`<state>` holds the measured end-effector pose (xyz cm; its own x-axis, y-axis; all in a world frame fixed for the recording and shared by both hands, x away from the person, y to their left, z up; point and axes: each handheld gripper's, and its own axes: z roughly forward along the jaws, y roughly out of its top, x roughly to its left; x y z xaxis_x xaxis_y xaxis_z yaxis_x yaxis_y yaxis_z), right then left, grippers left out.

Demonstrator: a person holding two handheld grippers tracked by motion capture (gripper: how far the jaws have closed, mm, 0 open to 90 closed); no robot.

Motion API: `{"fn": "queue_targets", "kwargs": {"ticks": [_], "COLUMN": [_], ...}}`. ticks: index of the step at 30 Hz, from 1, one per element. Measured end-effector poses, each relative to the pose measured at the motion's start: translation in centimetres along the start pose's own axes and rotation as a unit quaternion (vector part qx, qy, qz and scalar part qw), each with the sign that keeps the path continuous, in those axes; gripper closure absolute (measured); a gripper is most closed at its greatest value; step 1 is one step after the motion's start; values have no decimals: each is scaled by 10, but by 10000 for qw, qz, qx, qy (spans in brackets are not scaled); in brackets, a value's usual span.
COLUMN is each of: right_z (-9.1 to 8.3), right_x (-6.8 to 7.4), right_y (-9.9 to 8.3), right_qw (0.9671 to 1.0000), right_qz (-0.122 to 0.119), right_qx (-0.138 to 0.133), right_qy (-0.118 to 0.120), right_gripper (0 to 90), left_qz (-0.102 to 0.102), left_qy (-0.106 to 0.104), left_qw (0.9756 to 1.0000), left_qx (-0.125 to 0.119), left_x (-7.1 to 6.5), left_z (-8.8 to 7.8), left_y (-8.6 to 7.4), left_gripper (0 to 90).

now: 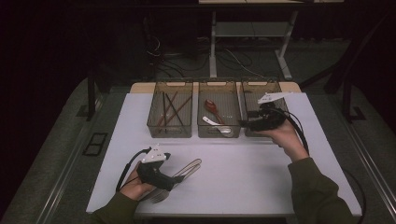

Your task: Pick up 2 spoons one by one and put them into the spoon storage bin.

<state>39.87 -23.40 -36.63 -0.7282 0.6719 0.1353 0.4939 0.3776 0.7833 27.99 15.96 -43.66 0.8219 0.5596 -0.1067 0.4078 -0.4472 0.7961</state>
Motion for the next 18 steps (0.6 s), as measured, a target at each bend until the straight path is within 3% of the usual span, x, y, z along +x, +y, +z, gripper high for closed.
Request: {"fn": "queue_targets", "kwargs": {"ticks": [3,7,18], "right_z": [-8,-16,-43], "right_x": [3,7,22], "right_y": [-13,-29,-77], "right_qw": [10000,9997,9992], "right_qz": [41,24,267], "right_qx": [-36,5,-207], "right_qy": [-34,-247,-235], "right_gripper": [354,320,231], "left_qz": [8,-6,-68], "left_qy": [38,35,11], "left_qw": [10000,10000,10000], "left_qx": [24,26,-2], "left_x": [-1,-3,-2], "left_z": [0,0,-2], "left_y": [0,2,2], "left_gripper": [7,7,8]}}
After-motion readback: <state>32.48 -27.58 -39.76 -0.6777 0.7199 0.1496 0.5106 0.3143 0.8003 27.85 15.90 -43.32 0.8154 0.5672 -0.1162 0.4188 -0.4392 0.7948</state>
